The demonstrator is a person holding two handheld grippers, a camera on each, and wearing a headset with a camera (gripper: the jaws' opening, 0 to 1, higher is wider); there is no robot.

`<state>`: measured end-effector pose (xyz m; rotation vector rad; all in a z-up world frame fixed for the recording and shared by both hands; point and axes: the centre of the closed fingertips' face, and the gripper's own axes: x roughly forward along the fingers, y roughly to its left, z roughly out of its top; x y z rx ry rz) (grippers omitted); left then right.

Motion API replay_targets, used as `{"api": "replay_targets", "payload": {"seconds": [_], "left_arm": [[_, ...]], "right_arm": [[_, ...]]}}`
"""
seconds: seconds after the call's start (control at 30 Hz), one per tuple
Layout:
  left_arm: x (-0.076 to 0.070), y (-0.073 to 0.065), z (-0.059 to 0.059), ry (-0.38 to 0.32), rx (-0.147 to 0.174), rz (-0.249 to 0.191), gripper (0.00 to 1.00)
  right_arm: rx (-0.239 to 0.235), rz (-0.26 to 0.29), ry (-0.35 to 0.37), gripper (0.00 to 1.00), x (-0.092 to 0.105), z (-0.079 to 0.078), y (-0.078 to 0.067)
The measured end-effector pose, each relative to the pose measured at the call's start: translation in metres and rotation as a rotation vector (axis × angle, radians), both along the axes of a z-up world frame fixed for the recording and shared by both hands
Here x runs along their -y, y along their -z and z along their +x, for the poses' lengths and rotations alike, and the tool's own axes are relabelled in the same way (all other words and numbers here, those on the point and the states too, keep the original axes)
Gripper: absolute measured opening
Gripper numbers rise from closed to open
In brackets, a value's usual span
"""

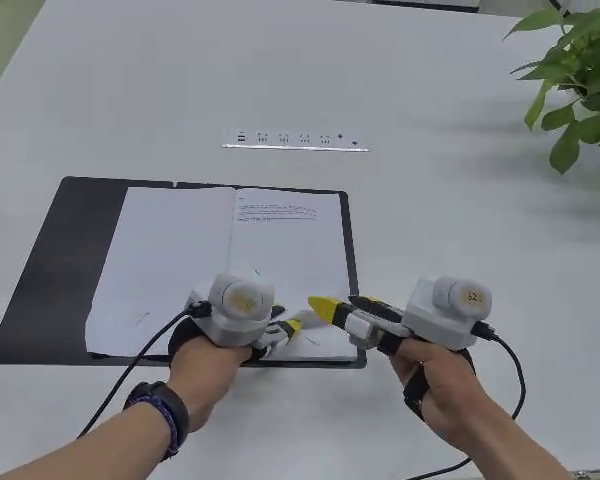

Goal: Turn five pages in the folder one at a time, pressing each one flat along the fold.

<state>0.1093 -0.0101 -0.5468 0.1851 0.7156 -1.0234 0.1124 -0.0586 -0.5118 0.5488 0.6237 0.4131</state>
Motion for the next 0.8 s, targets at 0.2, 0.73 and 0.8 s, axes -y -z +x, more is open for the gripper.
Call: {"api": "replay_targets", "payload": {"seconds": [0.2, 0.73, 0.8], "left_arm": [[-0.001, 0.000, -0.002, 0.001, 0.000, 0.002, 0.19], [-0.021, -0.013, -0.020, 0.005, -0.017, 0.017, 0.40], [-0.026, -0.016, -0.020, 0.000, -0.015, 0.014, 0.42]], "right_arm": [[-0.014, 0.047, -0.003, 0.49, -0.006, 0.001, 0.004], [-0.022, 0.134, 0.064, 0.27, 0.011, -0.008, -0.001], [-0.017, 0.144, 0.074, 0.24, 0.012, -0.008, -0.003]]}}
